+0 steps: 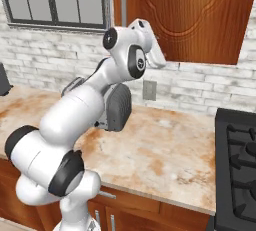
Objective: Pick the candle and candle from the dining table and place them in the open cabinet. Close the cabinet after placing the objects.
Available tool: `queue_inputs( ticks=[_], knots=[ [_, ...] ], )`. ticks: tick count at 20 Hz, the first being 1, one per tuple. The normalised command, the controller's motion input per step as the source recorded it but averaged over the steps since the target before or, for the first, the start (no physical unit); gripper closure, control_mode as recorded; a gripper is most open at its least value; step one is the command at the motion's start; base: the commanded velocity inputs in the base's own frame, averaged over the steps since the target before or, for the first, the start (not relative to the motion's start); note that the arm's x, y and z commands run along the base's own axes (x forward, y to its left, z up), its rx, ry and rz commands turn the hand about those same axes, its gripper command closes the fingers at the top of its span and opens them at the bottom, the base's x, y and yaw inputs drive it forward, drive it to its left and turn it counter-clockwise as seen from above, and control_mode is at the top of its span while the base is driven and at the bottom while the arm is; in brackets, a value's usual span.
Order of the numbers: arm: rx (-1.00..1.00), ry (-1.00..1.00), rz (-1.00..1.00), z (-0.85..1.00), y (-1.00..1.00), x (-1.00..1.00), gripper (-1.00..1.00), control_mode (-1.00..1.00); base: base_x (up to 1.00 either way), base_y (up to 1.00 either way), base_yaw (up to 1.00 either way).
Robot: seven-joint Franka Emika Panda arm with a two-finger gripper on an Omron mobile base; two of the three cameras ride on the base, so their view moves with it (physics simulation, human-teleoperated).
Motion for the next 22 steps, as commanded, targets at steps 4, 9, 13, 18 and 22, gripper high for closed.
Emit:
queue_inputs(
  ticks=[4,9,13,18,22],
  knots=[
    [-0.02,0.07,-0.16,0.12,-0.02,0.51,-1.00,-1.00,0.00,0.00,0.00],
    [-0.01,0.10,-0.16,0.02,-0.06,0.65,-1.00,-1.00,0.00,0.00,0.00],
    [0.00,0.12,-0.15,0.00,-0.05,0.75,-1.00,-1.00,0.00,0.00,0.00],
    [0.00,0.14,-0.14,0.00,-0.09,0.84,-1.00,-1.00,0.00,0.00,0.00],
    [0.00,0.12,-0.12,0.00,-0.03,0.51,-1.00,-1.00,0.00,0.00,0.00]
  ],
)
